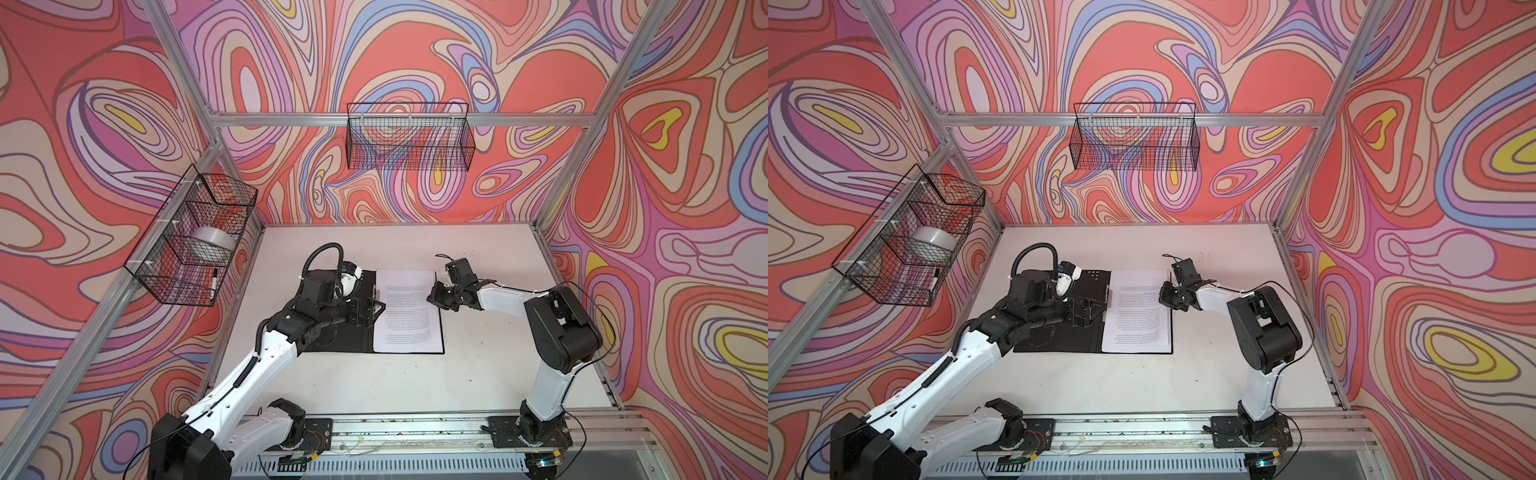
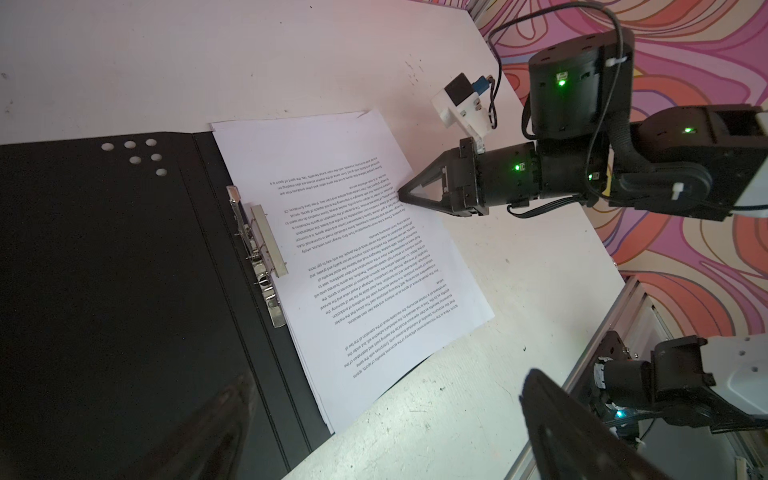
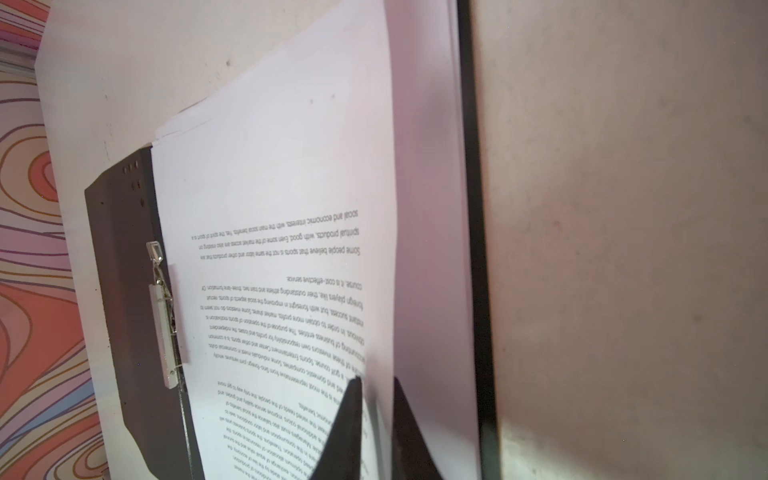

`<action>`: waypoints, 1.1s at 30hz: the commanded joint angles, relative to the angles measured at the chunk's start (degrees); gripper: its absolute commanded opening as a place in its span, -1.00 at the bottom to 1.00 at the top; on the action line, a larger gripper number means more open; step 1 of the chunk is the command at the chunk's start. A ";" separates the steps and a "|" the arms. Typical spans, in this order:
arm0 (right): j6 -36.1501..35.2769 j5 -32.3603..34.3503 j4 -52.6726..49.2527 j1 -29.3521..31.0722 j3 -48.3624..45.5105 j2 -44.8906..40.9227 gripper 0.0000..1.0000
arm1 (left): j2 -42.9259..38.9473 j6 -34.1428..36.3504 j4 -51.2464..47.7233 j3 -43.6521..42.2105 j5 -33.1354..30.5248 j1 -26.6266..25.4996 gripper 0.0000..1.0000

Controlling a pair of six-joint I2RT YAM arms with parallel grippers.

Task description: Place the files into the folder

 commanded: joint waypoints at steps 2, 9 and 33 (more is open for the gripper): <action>0.07 1.22 -1.06 0.55 -0.44 -1.53 -0.59 | -0.29 -0.46 -0.77 1.13 -0.08 0.38 1.00; -0.81 3.14 -3.20 0.72 -0.16 -3.55 -0.15 | -0.23 -0.63 -1.44 1.34 -1.38 0.54 1.00; -6.93 -0.68 -6.89 -6.56 -2.28 -8.99 0.96 | 34.06 -16.13 -2.56 9.34 -10.58 5.29 -1.00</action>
